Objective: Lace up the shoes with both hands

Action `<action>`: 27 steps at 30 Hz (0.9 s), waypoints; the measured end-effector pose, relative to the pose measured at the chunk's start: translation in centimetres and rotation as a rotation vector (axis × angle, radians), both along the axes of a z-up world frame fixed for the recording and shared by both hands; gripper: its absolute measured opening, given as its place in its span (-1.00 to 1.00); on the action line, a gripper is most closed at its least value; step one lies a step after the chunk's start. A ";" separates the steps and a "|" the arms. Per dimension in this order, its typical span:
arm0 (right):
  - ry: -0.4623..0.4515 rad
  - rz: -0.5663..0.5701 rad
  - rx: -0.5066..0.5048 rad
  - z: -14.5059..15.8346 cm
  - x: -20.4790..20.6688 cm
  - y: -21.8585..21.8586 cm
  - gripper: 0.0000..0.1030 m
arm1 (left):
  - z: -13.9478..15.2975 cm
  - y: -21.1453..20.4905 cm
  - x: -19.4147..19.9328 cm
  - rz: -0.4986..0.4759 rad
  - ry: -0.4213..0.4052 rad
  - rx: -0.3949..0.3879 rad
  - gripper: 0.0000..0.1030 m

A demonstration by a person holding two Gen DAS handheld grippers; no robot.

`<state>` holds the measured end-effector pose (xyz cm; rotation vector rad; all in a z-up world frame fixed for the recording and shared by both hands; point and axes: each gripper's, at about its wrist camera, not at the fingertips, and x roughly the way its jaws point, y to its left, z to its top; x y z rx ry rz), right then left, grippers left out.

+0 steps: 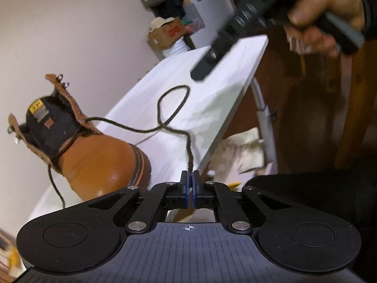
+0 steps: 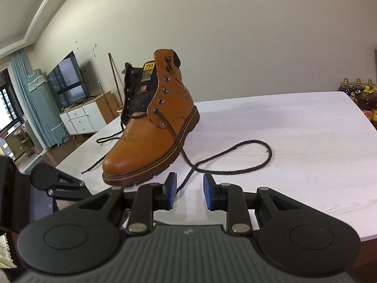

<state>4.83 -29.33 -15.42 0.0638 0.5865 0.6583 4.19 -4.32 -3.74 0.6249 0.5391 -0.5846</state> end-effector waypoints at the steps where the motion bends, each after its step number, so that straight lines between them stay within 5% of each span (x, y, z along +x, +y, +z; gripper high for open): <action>1: 0.008 0.041 -0.003 0.0 0.0 0.3 -0.47 | 0.9 0.7 0.3 0.002 0.016 -0.034 -0.96; 9: -0.207 0.326 -0.236 0.8 -2.0 5.3 -0.47 | 5.7 5.5 3.2 -0.041 0.101 -0.126 -0.96; 15: -0.462 0.500 -0.442 1.5 -2.6 10.7 -0.49 | 7.3 6.8 4.8 -0.114 0.095 -0.072 -0.96; 17: -0.461 0.515 -0.466 1.6 -2.0 11.7 -0.49 | 7.3 6.8 5.2 -0.127 0.091 -0.051 -0.96; 20: -0.322 0.484 -0.343 2.2 0.3 11.5 -0.49 | 7.1 7.1 5.7 -0.150 0.086 -0.017 -0.96; 27: -0.495 0.595 -0.531 1.1 -0.7 13.7 -0.50 | 6.8 8.0 6.5 -0.210 0.094 0.013 -0.95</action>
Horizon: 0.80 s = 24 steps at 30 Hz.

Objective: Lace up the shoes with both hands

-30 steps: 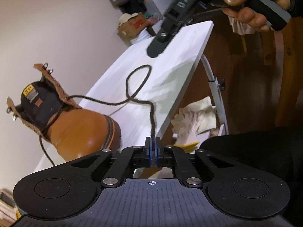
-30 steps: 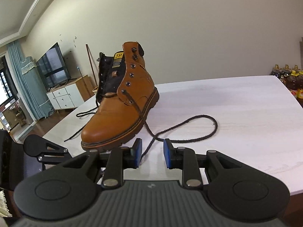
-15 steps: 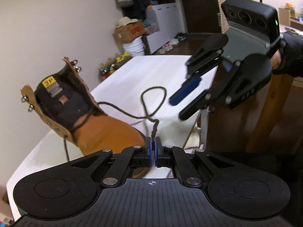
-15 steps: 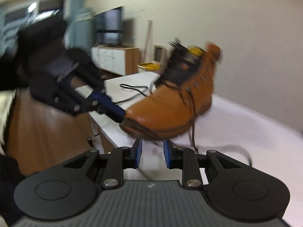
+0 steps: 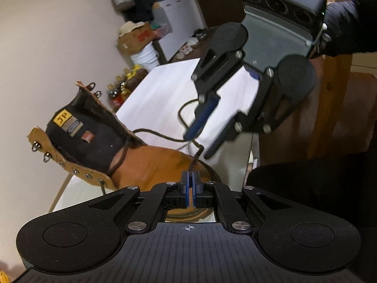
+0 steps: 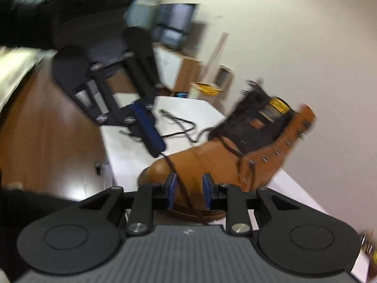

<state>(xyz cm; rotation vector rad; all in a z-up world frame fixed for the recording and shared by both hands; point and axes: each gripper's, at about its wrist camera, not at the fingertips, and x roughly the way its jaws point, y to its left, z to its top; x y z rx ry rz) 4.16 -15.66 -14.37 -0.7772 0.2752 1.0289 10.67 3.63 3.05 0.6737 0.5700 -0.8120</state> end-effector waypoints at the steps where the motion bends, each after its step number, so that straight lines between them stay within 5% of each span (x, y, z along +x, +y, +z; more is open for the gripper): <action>1: -0.021 0.025 -0.038 -0.3 -0.2 0.6 -0.50 | 0.1 0.1 0.0 -0.003 -0.004 -0.001 -0.96; 5: -0.056 0.047 -0.104 -1.1 -0.1 2.2 -0.49 | 0.3 0.7 0.1 0.000 -0.016 -0.011 -0.95; 11: -0.050 0.019 -0.072 -0.8 0.4 2.9 -0.50 | 0.2 1.4 -0.2 0.000 -0.020 -0.029 -0.95; 16: -0.046 0.019 -0.067 -0.9 0.6 3.6 -0.92 | 0.3 1.9 -0.4 0.008 -0.029 -0.043 -0.95; 24: -0.090 -0.093 -0.041 0.7 1.7 4.2 -0.93 | 1.2 3.6 0.2 0.135 -0.069 -0.111 -0.84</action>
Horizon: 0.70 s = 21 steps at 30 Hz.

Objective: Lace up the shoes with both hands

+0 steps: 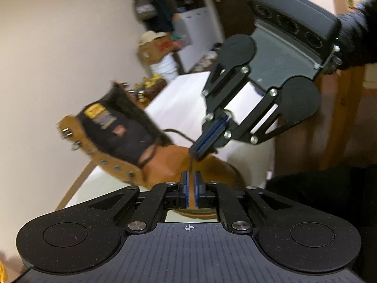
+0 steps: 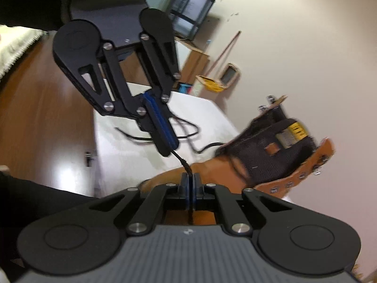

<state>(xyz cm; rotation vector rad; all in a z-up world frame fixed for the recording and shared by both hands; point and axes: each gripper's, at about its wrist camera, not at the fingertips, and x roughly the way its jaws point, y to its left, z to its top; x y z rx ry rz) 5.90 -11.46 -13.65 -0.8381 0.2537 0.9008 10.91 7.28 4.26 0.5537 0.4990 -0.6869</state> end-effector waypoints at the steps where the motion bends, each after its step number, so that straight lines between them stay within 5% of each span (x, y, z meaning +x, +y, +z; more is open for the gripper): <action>1: -0.007 -0.010 0.002 0.2 0.1 0.0 -0.93 | 0.3 0.4 0.2 0.032 -0.014 -0.011 -0.84; 12: -0.084 -0.121 -0.071 2.7 3.9 2.9 -0.93 | 0.9 2.3 4.4 0.257 -0.030 -0.036 -0.73; 21: -0.142 -0.182 -0.204 1.1 5.4 5.6 -0.93 | 0.1 3.1 5.3 0.263 -0.034 -0.045 -0.72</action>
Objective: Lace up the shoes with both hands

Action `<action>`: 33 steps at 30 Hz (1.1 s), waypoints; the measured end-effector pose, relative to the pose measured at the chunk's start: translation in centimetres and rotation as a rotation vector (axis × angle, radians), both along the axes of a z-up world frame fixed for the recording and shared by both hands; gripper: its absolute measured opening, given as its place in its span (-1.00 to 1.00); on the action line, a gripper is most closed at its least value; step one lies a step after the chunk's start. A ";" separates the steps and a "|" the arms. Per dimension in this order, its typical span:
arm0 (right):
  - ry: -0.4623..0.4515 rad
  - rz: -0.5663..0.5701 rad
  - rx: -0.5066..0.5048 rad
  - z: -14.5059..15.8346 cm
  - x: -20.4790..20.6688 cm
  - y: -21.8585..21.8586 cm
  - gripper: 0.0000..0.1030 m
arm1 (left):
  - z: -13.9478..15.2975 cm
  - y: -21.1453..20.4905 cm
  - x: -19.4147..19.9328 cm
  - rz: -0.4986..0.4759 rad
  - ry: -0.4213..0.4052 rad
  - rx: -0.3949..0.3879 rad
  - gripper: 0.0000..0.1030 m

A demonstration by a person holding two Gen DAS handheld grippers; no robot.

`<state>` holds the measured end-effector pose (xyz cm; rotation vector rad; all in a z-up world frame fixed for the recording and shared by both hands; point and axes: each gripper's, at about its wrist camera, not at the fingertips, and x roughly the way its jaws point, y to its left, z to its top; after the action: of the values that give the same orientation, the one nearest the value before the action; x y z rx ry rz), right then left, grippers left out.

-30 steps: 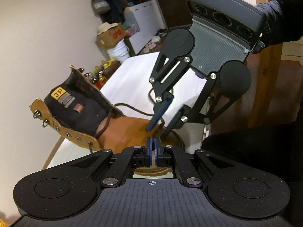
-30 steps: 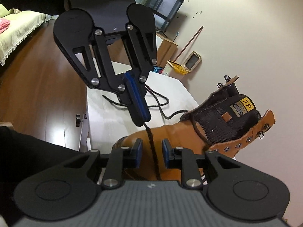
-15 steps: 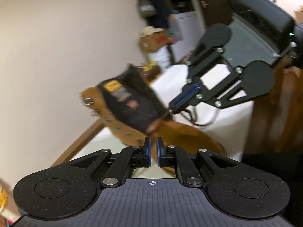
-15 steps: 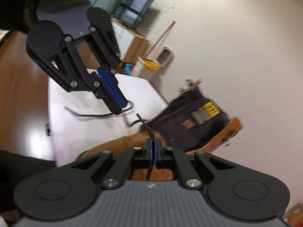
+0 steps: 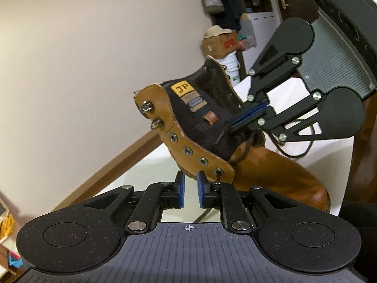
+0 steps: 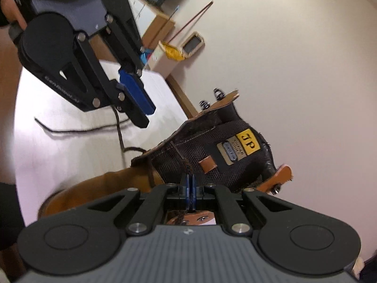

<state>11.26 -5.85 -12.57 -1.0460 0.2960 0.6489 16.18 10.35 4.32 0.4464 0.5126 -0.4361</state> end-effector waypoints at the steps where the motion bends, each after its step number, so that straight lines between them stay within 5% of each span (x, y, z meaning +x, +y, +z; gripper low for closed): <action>1: -0.011 -0.002 -0.019 -0.2 -0.1 0.2 -0.93 | 0.0 0.1 0.0 -0.002 0.000 -0.001 -0.72; 14: -0.083 -0.006 -0.186 -1.6 -0.8 2.6 -0.93 | -0.1 1.9 -0.1 -0.006 -0.002 -0.061 -0.72; 25: -0.050 0.027 -0.145 -0.4 -2.1 2.5 -0.93 | -0.3 2.2 -0.2 -0.019 -0.006 -0.070 -0.72; 33: -0.056 0.061 -0.169 -0.1 -2.8 2.1 -0.93 | -0.9 0.7 0.5 -0.073 -0.016 -0.003 -0.70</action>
<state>8.42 -3.74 -12.69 -1.2372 0.2747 0.6565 16.65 11.04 3.41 0.4664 0.4813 -0.5029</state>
